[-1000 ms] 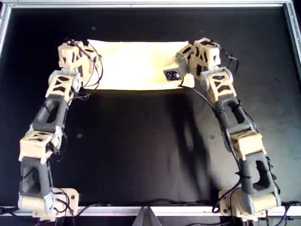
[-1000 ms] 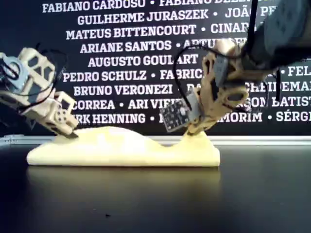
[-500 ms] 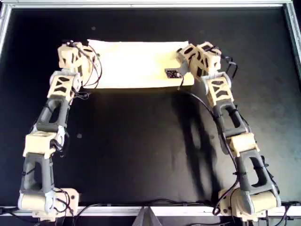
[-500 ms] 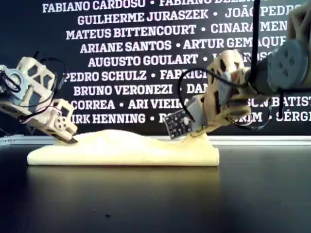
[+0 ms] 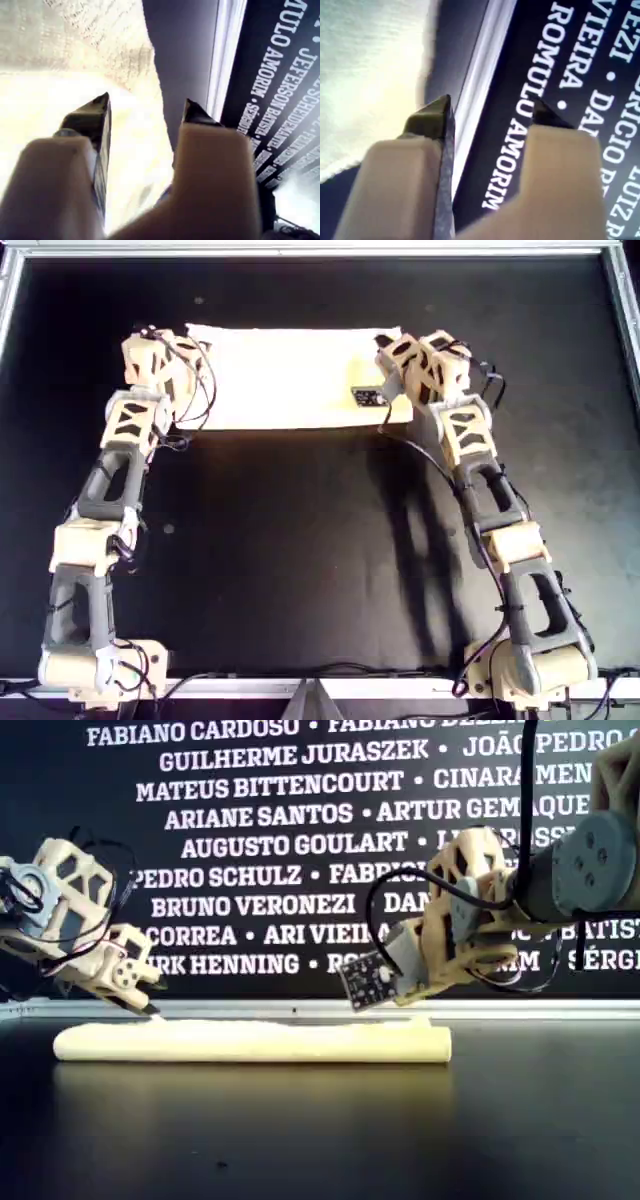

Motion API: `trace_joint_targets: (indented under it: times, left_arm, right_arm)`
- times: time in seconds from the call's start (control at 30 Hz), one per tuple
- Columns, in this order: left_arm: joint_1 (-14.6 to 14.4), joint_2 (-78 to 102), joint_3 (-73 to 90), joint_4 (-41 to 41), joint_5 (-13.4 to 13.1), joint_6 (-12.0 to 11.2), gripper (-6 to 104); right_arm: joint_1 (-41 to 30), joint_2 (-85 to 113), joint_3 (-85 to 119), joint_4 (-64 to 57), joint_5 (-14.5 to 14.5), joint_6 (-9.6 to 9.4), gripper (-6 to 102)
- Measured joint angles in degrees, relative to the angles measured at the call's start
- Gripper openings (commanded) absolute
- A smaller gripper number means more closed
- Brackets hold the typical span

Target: Fold a cloth

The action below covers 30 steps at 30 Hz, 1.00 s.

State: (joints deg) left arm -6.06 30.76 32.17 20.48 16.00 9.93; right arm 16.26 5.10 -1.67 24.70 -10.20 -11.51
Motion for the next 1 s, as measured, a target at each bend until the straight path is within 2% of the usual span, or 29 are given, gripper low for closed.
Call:
trace_joint_targets:
  times: [0.27,0.37,0.67,0.83,0.87,0.93,1.0]
  left_arm:
    - [0.00,0.09,0.00,0.00,0.00,-0.53,68]
    - [0.00,2.46,0.09,2.11,0.00,-0.53,68]
    - [0.18,32.87,9.14,26.46,0.00,-0.53,68]
    - [0.35,52.12,13.10,37.44,0.00,-0.70,68]
    - [0.35,55.90,13.97,39.81,0.00,-0.88,68]
    - [0.35,61.96,15.12,46.05,-0.09,-2.37,68]
    - [0.35,66.45,15.47,53.44,-1.49,-4.75,68]
  right_arm:
    - [-0.62,0.26,0.00,0.79,0.09,0.35,67]
    - [-1.85,3.96,0.09,8.88,0.09,0.35,67]
    - [-1.32,30.50,0.00,47.64,0.09,0.44,67]
    - [-1.41,45.18,-0.09,64.07,0.09,0.70,67]
    - [-1.41,47.29,-0.18,65.92,0.09,1.14,67]
    - [-2.02,50.54,-0.09,67.32,0.09,3.16,66]
    - [-2.90,54.05,-0.09,67.94,0.09,5.54,66]
